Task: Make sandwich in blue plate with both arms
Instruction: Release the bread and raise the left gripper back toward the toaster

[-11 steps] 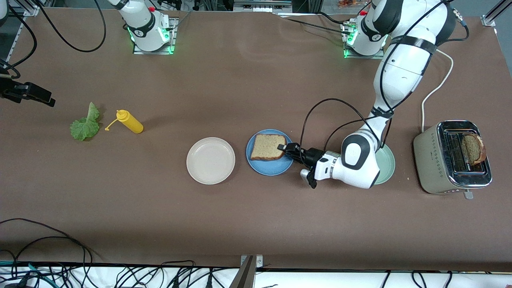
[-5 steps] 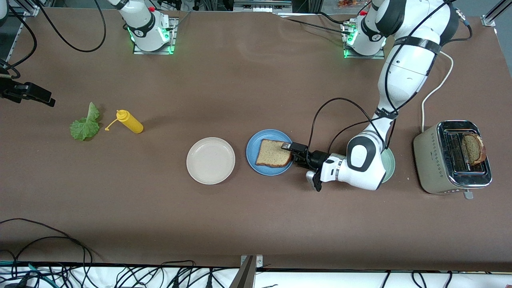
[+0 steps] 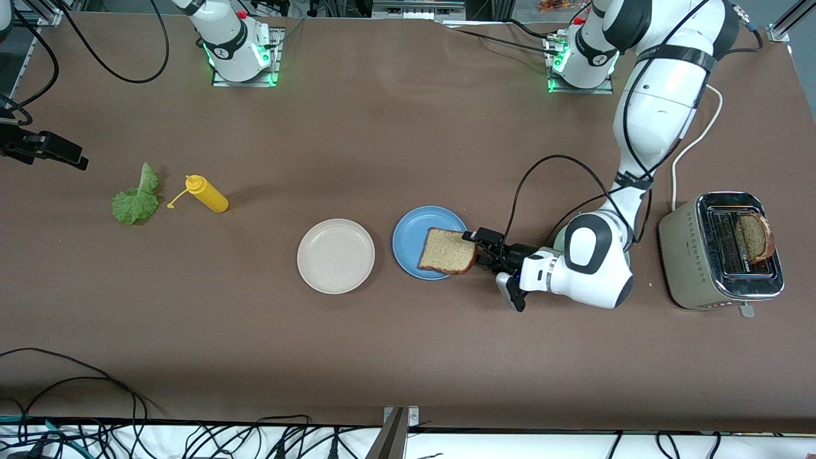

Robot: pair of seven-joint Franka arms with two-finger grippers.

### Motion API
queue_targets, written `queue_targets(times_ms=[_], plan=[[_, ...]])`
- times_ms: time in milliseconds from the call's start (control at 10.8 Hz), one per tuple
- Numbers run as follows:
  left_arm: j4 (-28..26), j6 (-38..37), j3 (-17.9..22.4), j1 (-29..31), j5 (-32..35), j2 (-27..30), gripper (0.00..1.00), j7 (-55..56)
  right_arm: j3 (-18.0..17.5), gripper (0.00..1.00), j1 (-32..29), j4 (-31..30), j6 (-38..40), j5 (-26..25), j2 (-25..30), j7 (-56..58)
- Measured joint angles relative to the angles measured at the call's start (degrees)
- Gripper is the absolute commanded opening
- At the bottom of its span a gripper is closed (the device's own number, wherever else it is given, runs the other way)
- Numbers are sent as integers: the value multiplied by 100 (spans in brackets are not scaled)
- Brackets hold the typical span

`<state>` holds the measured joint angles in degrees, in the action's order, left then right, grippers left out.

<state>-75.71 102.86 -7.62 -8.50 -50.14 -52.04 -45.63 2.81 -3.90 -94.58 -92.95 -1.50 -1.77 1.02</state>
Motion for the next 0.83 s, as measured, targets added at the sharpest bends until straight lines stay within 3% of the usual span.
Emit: queue_targets(times_ms=[463,833], plan=[[3,-4,3,45,735,111,100,24,0,100,0,0,0,0,0,0],[106,-114,-33,40,2382,962,100,1383,0,100,0,1,-8,0,-4,0]])
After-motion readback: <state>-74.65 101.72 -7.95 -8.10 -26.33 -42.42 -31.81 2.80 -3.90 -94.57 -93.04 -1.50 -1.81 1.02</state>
